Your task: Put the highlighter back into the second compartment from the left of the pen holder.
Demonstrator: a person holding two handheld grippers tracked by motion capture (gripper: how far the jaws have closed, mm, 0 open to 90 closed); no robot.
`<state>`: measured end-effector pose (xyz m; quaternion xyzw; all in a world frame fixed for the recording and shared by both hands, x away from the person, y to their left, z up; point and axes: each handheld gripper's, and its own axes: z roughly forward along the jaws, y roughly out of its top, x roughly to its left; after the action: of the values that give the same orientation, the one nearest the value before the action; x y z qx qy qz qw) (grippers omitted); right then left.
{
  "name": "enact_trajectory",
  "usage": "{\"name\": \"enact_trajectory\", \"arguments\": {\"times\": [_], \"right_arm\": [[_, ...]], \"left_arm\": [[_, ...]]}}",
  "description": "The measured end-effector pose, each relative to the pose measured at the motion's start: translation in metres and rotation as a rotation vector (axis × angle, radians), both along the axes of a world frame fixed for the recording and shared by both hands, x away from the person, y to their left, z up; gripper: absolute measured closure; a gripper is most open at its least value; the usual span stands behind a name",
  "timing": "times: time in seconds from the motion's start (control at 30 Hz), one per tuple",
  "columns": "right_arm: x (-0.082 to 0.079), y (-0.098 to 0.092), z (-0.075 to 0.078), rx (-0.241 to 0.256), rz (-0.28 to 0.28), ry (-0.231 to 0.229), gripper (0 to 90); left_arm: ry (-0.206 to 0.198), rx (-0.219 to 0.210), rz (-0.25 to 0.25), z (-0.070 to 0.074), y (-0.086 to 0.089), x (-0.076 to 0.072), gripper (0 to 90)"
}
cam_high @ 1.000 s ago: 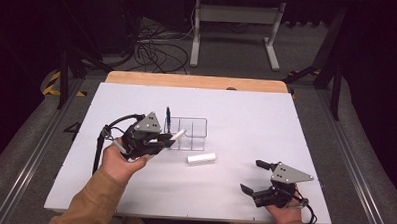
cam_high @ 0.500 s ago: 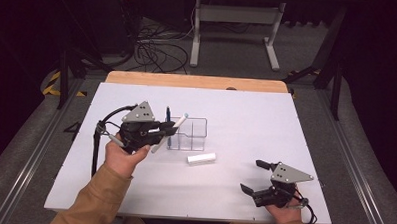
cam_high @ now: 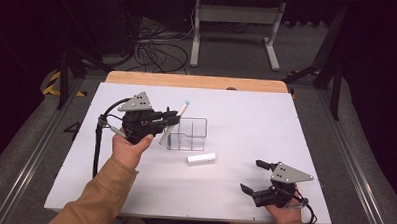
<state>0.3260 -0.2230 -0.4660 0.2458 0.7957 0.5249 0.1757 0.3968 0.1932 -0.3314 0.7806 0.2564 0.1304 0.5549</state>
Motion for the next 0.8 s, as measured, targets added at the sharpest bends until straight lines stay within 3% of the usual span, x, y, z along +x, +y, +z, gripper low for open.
{"name": "enact_trajectory", "arguments": {"times": [0.47,0.8], "right_arm": [[0.0,0.0,0.0,-0.001,0.002,0.0,3.7],[0.0,0.0,0.0,-0.003,0.006,-0.001,3.7]], "left_arm": [[-0.012,-0.109,-0.01,-0.008,-0.009,0.018,78.0],[-0.062,-0.113,0.017,-0.018,-0.02,0.03,77.9]]}}
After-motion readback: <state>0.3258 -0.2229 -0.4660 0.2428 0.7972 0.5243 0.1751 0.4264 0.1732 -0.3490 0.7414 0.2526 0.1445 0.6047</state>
